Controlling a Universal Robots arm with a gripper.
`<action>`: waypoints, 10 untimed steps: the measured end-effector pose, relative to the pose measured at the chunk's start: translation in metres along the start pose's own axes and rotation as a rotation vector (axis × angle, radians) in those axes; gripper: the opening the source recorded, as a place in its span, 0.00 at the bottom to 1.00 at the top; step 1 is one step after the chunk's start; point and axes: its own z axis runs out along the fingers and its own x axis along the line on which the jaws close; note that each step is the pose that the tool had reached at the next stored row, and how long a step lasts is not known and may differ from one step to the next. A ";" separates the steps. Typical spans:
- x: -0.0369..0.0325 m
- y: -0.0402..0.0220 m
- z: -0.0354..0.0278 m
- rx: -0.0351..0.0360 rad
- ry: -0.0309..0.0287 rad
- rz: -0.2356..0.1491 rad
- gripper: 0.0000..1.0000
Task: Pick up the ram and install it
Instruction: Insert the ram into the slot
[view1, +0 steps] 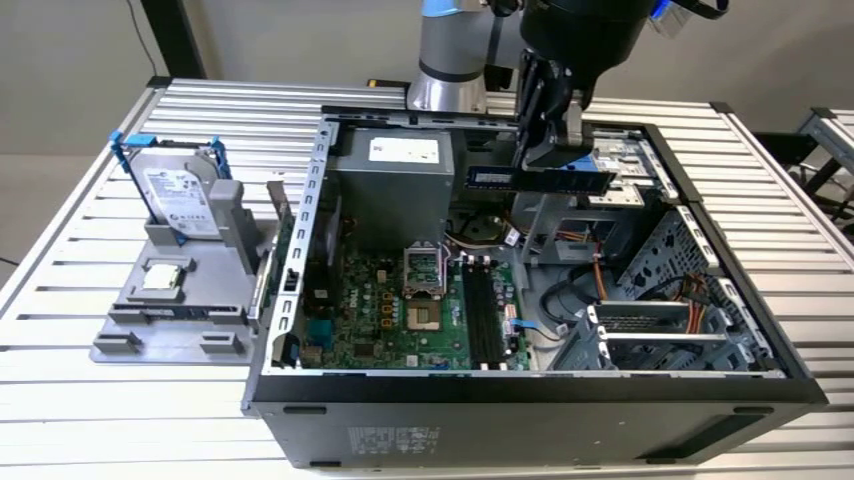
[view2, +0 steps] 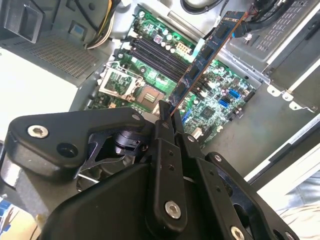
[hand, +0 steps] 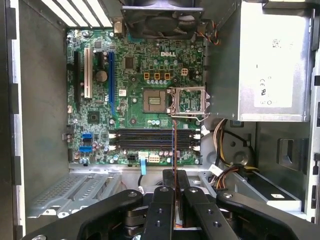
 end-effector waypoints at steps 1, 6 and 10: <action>0.0000 0.0000 0.0000 0.0000 0.0000 0.000 0.00; 0.0000 0.0000 0.0000 0.0002 -0.0005 0.017 0.00; 0.0000 0.0000 0.0000 0.0010 -0.0021 0.063 0.00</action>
